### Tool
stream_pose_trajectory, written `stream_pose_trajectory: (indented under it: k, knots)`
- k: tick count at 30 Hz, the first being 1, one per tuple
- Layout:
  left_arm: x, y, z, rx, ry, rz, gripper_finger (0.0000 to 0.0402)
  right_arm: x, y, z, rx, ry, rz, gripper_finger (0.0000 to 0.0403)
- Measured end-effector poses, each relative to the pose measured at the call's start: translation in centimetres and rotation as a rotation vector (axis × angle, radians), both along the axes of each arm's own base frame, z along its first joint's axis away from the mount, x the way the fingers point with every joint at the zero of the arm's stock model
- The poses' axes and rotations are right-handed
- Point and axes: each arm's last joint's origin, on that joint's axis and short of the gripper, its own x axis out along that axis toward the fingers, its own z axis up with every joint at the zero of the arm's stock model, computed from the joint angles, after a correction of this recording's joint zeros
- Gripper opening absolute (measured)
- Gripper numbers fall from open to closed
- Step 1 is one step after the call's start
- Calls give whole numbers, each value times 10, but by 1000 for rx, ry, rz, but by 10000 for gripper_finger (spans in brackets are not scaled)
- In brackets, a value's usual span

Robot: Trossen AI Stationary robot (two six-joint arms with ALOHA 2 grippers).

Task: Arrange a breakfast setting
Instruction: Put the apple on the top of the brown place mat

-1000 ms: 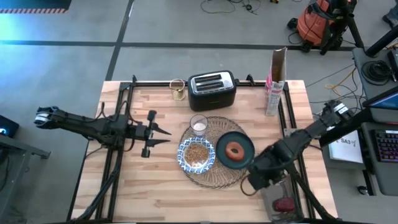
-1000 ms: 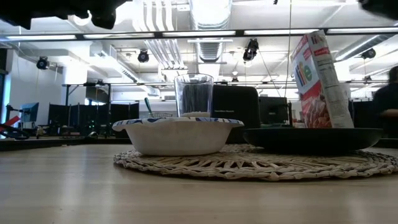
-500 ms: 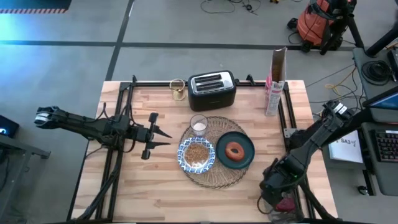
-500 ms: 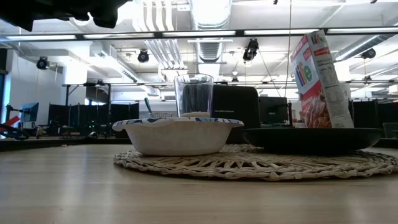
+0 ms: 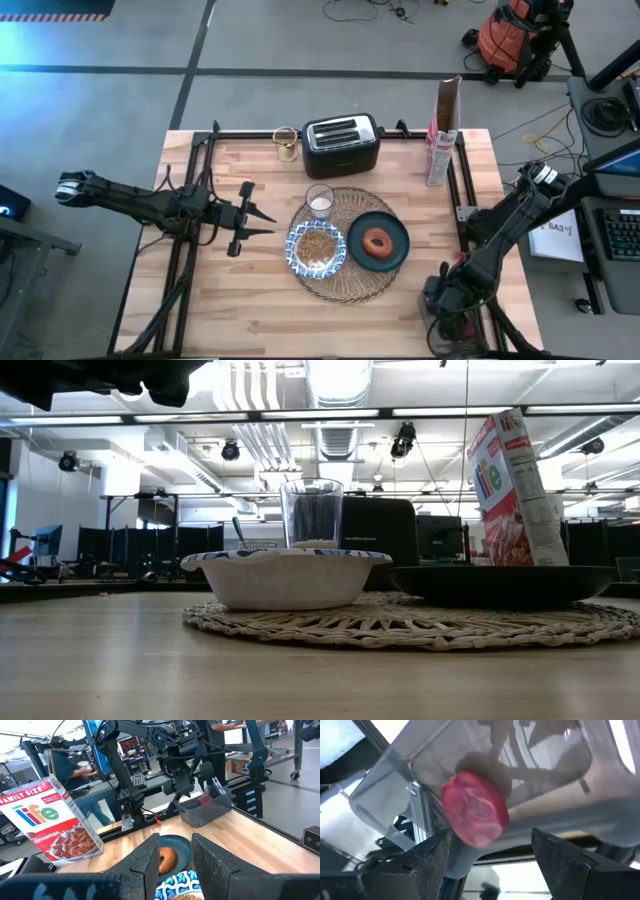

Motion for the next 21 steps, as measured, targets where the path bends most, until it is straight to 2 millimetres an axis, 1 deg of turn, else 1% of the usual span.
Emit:
stream_pose_trajectory:
  k: [5, 13, 21]
  knots:
    - [0, 0, 0, -2, 0, 2, 96, -1, 4, -8, -9, -23, 81, 264]
    - [0, 0, 0, -3, -1, 2, 96, 4, 36, -35, 38, -76, 195, 266]
    - [0, 0, 1, -10, -10, 2, 96, -3, 53, -59, 3, -52, 343, 268]
